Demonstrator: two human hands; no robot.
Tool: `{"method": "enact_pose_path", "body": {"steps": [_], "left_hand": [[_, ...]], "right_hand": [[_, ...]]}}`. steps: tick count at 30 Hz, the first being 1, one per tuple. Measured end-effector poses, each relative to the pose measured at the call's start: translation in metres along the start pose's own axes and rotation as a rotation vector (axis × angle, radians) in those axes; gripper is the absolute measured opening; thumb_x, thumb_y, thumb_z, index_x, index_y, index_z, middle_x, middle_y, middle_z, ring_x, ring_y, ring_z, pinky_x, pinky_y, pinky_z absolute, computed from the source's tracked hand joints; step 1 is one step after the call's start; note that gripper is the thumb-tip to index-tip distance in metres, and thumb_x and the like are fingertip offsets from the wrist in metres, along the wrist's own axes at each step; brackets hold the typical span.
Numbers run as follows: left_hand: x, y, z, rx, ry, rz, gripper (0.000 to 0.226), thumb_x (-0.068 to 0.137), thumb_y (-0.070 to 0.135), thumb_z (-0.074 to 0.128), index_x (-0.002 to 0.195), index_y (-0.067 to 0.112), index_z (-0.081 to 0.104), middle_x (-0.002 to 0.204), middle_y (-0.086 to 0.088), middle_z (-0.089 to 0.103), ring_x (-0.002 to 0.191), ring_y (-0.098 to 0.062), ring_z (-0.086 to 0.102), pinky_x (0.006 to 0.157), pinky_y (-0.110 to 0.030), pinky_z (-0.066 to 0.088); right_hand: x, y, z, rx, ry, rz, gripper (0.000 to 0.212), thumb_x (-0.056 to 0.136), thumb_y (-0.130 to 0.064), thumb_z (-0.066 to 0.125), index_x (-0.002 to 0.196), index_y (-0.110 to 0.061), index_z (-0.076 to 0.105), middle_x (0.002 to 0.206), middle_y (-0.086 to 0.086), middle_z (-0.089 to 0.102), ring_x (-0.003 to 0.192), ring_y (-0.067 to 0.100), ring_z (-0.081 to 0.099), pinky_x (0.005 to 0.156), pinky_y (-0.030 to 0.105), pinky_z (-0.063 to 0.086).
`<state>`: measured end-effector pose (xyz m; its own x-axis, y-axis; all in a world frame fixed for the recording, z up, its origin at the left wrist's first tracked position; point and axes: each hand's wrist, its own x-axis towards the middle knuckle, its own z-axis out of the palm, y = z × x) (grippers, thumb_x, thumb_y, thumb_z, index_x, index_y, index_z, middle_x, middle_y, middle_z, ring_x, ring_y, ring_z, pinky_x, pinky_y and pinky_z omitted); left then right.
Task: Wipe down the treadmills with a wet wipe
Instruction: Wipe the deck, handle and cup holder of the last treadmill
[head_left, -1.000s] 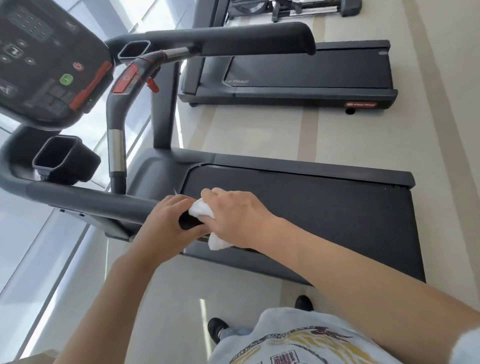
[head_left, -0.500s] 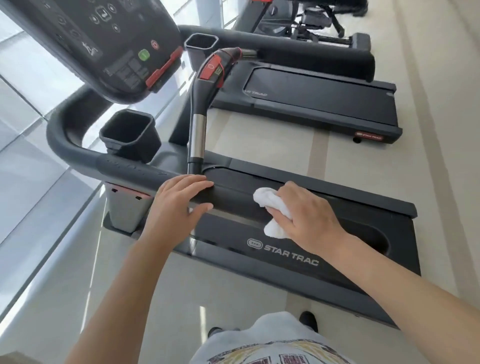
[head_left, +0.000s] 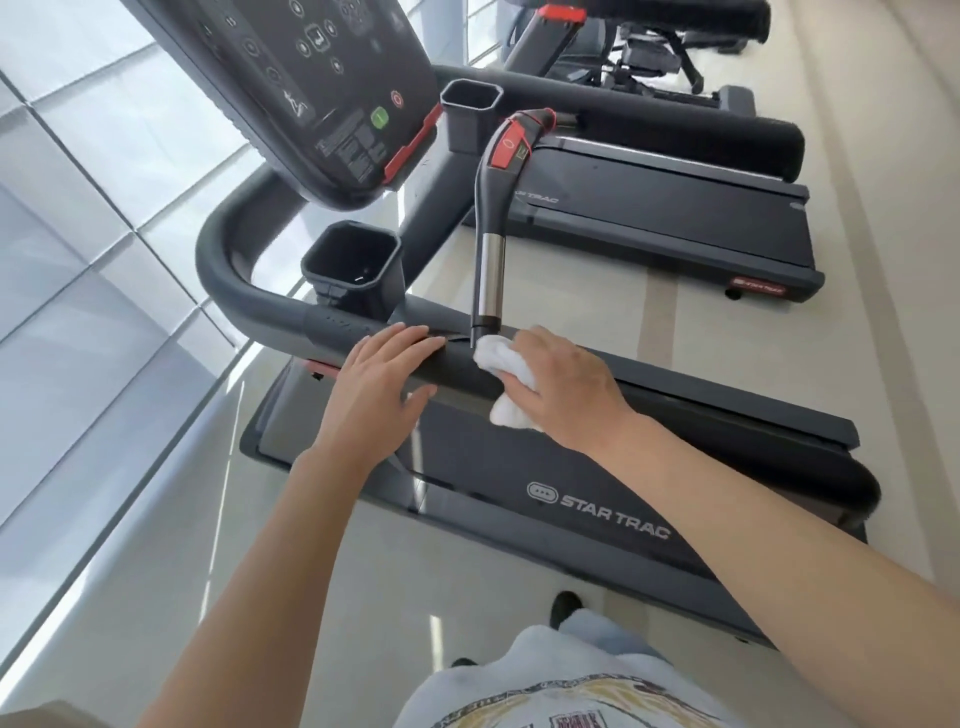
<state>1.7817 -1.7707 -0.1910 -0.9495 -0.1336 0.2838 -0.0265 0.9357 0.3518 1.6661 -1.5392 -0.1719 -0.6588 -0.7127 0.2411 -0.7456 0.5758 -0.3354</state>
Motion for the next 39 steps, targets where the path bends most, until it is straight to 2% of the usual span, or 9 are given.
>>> {"method": "enact_pose_path", "body": {"steps": [5,10,15,20,25,28,32,36,39], "left_hand": [[-0.006,-0.01,-0.005,-0.04,0.02,-0.026,0.057,0.097,0.024,0.074,0.151,0.025,0.056,0.16,0.003,0.051,0.154,-0.023,0.038,0.122,-0.056,0.035],[-0.02,-0.024,-0.021,-0.073,0.118,-0.164,0.044,0.095,0.016,0.074,0.139,0.018,0.067,0.151,0.001,0.059,0.142,-0.025,0.05,0.119,-0.049,0.042],[-0.027,-0.056,-0.045,-0.036,0.131,-0.365,0.051,0.096,0.016,0.073,0.145,0.022,0.06,0.148,0.004,0.059,0.137,-0.021,0.053,0.115,-0.047,0.047],[-0.013,-0.08,-0.069,0.013,0.146,-0.471,0.052,0.094,0.017,0.076,0.144,0.021,0.061,0.146,0.005,0.06,0.134,-0.018,0.053,0.111,-0.036,0.045],[0.011,-0.084,-0.067,-0.061,0.007,-0.339,0.058,0.086,0.035,0.087,0.14,0.024,0.066,0.144,0.008,0.061,0.135,-0.016,0.053,0.114,-0.036,0.044],[0.019,-0.087,-0.059,-0.086,-0.077,-0.231,0.061,0.083,0.042,0.089,0.138,0.028,0.068,0.144,0.008,0.061,0.139,-0.018,0.05,0.115,-0.046,0.046],[0.029,-0.108,-0.055,-0.13,-0.067,-0.135,0.053,0.084,0.038,0.087,0.133,0.027,0.071,0.138,0.012,0.064,0.133,-0.015,0.055,0.111,-0.046,0.049],[0.037,-0.123,-0.051,-0.175,-0.097,-0.085,0.057,0.08,0.037,0.091,0.132,0.024,0.072,0.134,0.012,0.066,0.128,-0.016,0.056,0.112,-0.049,0.047],[0.043,-0.136,-0.052,-0.175,-0.134,0.011,0.058,0.079,0.04,0.091,0.132,0.022,0.072,0.132,0.01,0.067,0.126,-0.019,0.057,0.113,-0.049,0.045]], "right_hand": [[-0.025,0.018,-0.017,-0.033,-0.013,0.087,0.021,0.101,-0.04,0.053,0.096,-0.024,0.041,0.088,-0.009,0.044,0.073,0.019,0.043,0.06,0.032,0.033],[0.028,-0.027,0.014,-0.001,-0.015,0.042,0.022,0.101,-0.039,0.05,0.095,-0.021,0.04,0.092,-0.006,0.046,0.077,0.021,0.043,0.063,0.034,0.034],[0.125,-0.108,0.069,0.028,-0.029,-0.055,0.026,0.103,-0.036,0.05,0.113,-0.013,0.053,0.106,0.005,0.06,0.091,0.027,0.064,0.064,0.034,0.038],[0.176,-0.151,0.096,0.09,-0.059,-0.124,0.036,0.1,-0.04,0.056,0.121,-0.009,0.054,0.112,0.009,0.062,0.098,0.027,0.067,0.07,0.036,0.05],[0.15,-0.114,0.076,0.145,-0.123,-0.176,0.035,0.101,-0.042,0.057,0.128,-0.02,0.051,0.107,0.0,0.06,0.092,0.023,0.064,0.067,0.033,0.046],[0.112,-0.066,0.04,0.196,-0.222,-0.063,0.019,0.103,-0.041,0.052,0.106,-0.023,0.047,0.092,-0.009,0.052,0.075,0.015,0.055,0.062,0.031,0.036],[0.053,-0.009,0.002,0.192,-0.305,0.186,0.026,0.099,-0.041,0.052,0.082,-0.028,0.037,0.076,-0.007,0.046,0.064,0.012,0.048,0.055,0.03,0.032],[0.036,-0.019,0.002,0.109,-0.133,0.333,0.027,0.093,-0.042,0.048,0.076,-0.025,0.035,0.07,-0.005,0.044,0.06,0.015,0.046,0.052,0.036,0.038],[0.064,-0.075,0.037,0.001,0.087,0.289,0.02,0.087,-0.037,0.05,0.08,-0.021,0.04,0.072,-0.01,0.041,0.06,0.017,0.041,0.05,0.031,0.032]]}}
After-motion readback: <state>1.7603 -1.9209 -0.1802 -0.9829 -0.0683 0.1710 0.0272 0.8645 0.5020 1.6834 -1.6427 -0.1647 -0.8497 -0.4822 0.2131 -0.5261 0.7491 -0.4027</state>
